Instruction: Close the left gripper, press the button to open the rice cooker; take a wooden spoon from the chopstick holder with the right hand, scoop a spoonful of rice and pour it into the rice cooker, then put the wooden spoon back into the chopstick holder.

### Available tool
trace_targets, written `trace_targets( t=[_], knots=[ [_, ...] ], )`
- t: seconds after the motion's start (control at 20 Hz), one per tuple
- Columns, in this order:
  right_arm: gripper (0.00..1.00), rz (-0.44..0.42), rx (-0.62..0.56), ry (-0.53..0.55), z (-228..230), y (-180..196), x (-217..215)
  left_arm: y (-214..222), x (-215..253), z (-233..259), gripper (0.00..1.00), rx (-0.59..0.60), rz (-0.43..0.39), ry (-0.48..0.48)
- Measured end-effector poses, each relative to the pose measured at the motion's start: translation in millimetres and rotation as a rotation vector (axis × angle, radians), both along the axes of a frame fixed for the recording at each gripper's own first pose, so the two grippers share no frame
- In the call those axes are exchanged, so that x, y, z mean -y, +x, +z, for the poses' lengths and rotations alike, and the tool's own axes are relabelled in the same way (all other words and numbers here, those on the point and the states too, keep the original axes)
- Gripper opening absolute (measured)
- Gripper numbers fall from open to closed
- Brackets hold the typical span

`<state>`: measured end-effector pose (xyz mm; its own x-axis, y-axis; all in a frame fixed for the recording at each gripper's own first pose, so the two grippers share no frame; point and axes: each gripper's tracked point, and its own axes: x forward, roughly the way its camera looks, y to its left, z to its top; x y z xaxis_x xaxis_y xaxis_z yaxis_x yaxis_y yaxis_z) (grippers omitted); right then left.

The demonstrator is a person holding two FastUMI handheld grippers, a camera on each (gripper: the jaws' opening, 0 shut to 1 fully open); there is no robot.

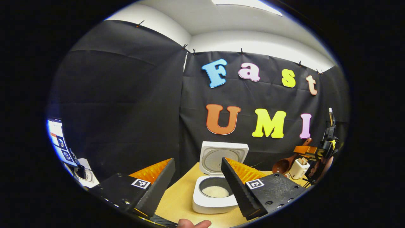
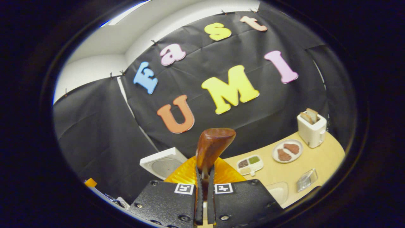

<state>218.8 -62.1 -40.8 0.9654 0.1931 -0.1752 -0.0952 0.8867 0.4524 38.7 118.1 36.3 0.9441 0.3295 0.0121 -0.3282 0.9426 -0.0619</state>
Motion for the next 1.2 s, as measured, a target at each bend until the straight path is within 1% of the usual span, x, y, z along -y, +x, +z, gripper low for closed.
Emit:
trace_targets(
  t=[0.2, 0.35, 0.45, 0.55, 0.75, 0.9, 1.05, 1.2],
  knots=[
    [0.11, -0.192, -0.025, 0.009, -15, -23, 110, 22, 27, -6, 0.94, -0.015, -0.066, 0.008],
    [0.10, -0.310, -0.062, 0.027, -38, -36, 170, 38, 46, -2, 0.94, -0.010, -0.098, 0.005],
    [0.10, -0.360, -0.099, 0.027, -62, -40, 199, 49, 55, 1, 0.94, 0.000, -0.102, -0.005],
    [0.11, -0.379, -0.142, 0.018, -87, -42, 222, 61, 64, 4, 0.94, 0.005, -0.106, -0.022],
    [0.10, -0.385, -0.224, -0.022, -137, -28, 255, 78, 76, 5, 0.94, 0.000, -0.102, -0.041],
    [0.11, -0.377, -0.262, -0.037, -166, -15, 264, 92, 79, -6, 0.94, -0.033, -0.086, -0.030],
    [0.11, -0.357, -0.298, -0.055, -195, -5, 270, 95, 84, -7, 0.94, -0.050, -0.072, -0.030],
    [0.11, -0.332, -0.327, -0.102, -220, 4, 273, 103, 89, -10, 0.94, -0.062, -0.063, -0.029]
  ],
)
